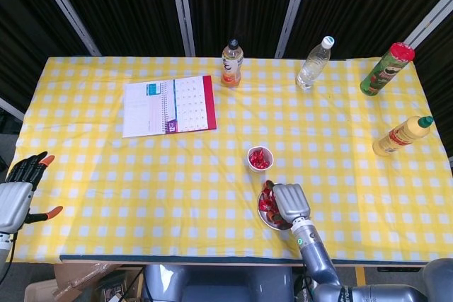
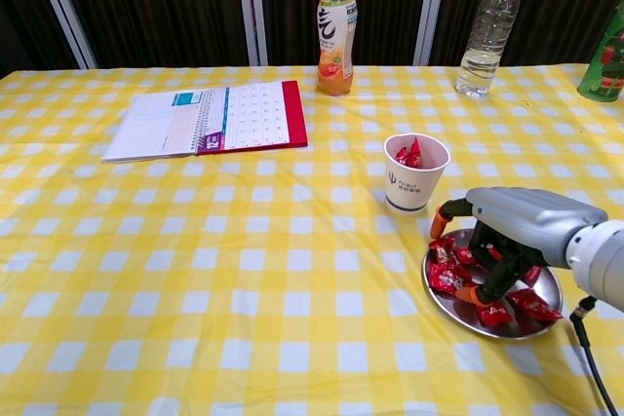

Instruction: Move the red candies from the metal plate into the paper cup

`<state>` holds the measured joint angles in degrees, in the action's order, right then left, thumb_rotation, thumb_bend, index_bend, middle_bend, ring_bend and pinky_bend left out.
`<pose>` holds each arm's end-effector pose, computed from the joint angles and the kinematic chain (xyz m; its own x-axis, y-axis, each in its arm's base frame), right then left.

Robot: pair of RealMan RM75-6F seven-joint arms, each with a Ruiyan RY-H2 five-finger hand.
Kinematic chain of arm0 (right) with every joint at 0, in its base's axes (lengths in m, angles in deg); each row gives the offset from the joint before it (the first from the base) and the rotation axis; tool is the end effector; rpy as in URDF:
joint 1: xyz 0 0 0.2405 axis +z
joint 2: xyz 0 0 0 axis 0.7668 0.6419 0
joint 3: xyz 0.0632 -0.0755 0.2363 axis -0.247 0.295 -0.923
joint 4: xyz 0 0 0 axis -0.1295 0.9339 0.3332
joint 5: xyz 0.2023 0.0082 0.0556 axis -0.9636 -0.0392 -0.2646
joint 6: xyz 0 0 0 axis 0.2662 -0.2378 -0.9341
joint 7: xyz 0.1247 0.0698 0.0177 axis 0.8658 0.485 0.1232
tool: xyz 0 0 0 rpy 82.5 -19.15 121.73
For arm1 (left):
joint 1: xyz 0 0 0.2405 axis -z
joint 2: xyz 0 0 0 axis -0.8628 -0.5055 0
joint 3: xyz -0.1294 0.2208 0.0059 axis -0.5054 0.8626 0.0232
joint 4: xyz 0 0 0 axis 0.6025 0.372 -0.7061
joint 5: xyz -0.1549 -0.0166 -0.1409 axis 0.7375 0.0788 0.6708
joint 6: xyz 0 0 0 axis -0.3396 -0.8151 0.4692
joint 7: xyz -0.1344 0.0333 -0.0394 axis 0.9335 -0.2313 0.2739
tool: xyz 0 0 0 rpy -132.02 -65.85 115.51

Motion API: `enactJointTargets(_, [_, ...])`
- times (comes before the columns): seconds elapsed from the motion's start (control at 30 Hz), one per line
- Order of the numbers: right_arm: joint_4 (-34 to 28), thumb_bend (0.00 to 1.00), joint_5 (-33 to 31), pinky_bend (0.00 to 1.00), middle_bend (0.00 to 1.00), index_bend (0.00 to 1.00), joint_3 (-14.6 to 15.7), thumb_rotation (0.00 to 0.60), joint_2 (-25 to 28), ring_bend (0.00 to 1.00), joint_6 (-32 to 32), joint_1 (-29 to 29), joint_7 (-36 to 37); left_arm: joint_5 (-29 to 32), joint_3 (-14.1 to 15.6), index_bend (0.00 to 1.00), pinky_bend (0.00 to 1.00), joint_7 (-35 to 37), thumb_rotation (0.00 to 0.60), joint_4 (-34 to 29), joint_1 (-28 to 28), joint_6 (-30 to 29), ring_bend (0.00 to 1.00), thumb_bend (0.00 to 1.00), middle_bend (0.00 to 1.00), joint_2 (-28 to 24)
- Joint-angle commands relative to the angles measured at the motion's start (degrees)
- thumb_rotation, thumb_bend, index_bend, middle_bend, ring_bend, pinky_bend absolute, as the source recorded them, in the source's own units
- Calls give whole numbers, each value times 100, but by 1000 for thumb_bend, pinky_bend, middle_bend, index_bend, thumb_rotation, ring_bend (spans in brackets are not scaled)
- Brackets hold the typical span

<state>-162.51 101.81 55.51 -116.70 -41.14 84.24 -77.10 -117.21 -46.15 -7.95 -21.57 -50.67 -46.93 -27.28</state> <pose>-0.1644 -0.2547 -0.0463 0.3638 -0.4415 0.8202 -0.9305 -0.1316 0.3419 -0.3062 0.1954 0.1526 0.3573 0.1220 0.9260 0.9340 -0.0390 -0.3552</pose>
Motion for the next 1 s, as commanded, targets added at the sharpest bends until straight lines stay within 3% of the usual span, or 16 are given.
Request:
enactJointTargets(0.03, [32,322,18,947,823,305,-20,600,-22,878,-32,-17,27,5,-3,0,0,-15,600,-20,0,-2,0,0,0,-4])
enactJointTargets(1.0, [90,322,108,947,823,305,1,600,-92,878,-79,-209,162,9,7,0,0,32,600,-35,-9,12,0,0,0,-27])
